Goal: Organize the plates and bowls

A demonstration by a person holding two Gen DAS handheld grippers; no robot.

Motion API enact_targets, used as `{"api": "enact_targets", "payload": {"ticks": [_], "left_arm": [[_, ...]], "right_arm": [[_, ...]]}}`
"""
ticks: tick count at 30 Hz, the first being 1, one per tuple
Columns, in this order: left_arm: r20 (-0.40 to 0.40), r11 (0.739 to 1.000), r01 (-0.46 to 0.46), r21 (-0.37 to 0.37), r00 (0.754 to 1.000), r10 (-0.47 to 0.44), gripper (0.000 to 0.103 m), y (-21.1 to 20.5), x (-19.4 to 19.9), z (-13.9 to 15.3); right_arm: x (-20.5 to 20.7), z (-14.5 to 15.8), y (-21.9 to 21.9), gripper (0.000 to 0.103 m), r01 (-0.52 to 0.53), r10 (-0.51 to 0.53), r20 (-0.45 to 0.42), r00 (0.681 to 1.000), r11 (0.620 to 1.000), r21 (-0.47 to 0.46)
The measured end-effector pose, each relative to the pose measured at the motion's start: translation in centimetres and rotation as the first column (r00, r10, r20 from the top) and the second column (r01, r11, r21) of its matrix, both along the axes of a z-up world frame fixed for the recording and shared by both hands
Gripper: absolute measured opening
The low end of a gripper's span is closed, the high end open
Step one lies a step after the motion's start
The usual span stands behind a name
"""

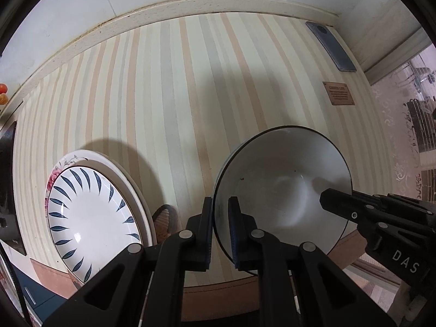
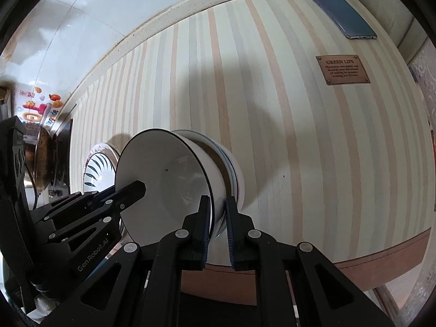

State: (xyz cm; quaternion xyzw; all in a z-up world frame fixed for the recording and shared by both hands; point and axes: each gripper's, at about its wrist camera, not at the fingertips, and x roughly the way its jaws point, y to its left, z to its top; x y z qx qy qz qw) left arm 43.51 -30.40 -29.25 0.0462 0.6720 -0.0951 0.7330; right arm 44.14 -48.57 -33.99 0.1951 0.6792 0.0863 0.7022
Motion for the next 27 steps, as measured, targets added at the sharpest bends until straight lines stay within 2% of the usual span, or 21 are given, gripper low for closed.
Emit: {"api": "enact_targets", "payload": {"ticks": [11,16,19,20,21,23,27], "left_arm": [[-0.003,1.0,0.003,0.001,1.0,-0.003,0.01,0.1,-0.4,0.0],[0.043,1.0,0.005,-0.027,0.999,-0.004,0.01,0.8,-1.2,3.0],[0.09,0.998,0.027,-0.058,0.996,-0.021,0.01,1.5,-2.4,5.7],[0.103,0.997,0.035,-0.065,0.994,-0.028,0.013,1.7,-2.8,6.5],[0.12,0.996,0.045,-0.073,0.992,-0.036,0.015,2.0,-3.3,7.6],[0.155,0.994,0.067,-0.09,0.987,-0.053,0.024,2.5,-4.3,9.4],[0.205,0.988,0.085,-0.13,0.977,-0.057,0.031,4.1,-6.1,12.5]], "right_arm": [[0.6,0.1,0.3,0.018,-0.007,0.007,-0.007,1.0,1.0,-0.015],[-0.2,1.6,0.1,0.018,0.018,-0.017,0.009,1.0,1.0,-0.021],[-1.7,4.2,0.5,0.02,0.028,-0.026,0.059,0.998,0.999,-0.046],[-2.3,5.4,0.8,0.028,0.036,-0.031,0.081,0.996,0.998,-0.055],[-2.9,6.5,0.9,0.04,0.042,-0.036,0.102,0.994,0.997,-0.064],[-4.3,8.8,1.3,0.053,0.066,-0.053,0.152,0.987,0.994,-0.084],[-7.1,12.9,1.9,0.066,0.112,-0.085,0.233,0.969,0.988,-0.104]]}}
